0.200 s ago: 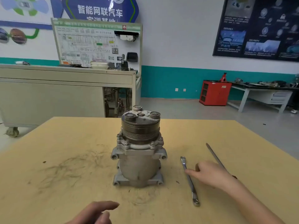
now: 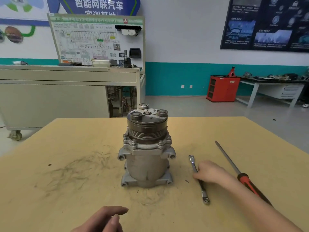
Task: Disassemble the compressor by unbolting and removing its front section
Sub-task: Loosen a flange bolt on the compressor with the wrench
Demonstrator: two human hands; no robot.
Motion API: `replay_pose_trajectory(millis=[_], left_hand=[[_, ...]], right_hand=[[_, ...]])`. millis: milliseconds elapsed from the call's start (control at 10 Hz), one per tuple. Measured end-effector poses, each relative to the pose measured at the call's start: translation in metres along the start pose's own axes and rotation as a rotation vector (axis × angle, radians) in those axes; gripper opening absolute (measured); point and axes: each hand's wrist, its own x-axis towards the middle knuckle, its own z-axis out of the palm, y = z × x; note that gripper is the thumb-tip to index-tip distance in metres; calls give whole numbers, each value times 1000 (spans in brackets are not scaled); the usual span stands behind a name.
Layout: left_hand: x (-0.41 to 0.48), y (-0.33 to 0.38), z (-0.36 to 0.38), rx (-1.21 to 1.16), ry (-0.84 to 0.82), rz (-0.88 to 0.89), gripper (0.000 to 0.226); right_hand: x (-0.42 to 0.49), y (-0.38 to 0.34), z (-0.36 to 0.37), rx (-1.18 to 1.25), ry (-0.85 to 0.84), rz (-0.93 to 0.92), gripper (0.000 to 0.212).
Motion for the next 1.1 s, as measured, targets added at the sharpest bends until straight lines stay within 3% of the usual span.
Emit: replay_pose_trajectory(millis=[100,200,300,400,500,600,700,900,1100], left_hand=[[-37,-27,-10,-90,564,162,36],[-37,-19,-6,-118,844,140,36],[-28,-5,-20,-157,866,211,35],[-19,20,-41,-52,1083,396,13],[1,39,-67,166,1158,519,46],[27,42,-85,313,1035,476,83],[49,28,-87,244,959,429,99],[64,-7,-79,54,1030,511,90],[69,-15,-71,77,957,460,92]], right_hand=[[-5,9,-4,539,-45,-35,30],[-15,12,-4,1163,78,-107,21],[-33,6,-14,1549,223,-248,17],[-57,-6,-32,1647,314,-451,15],[-79,-19,-47,1650,333,-686,19],[-89,-33,-46,1586,445,-794,25],[-91,-47,-34,1499,595,-782,33],[-88,-67,-11,1387,754,-802,23],[-87,-74,-3,1097,895,-930,28]])
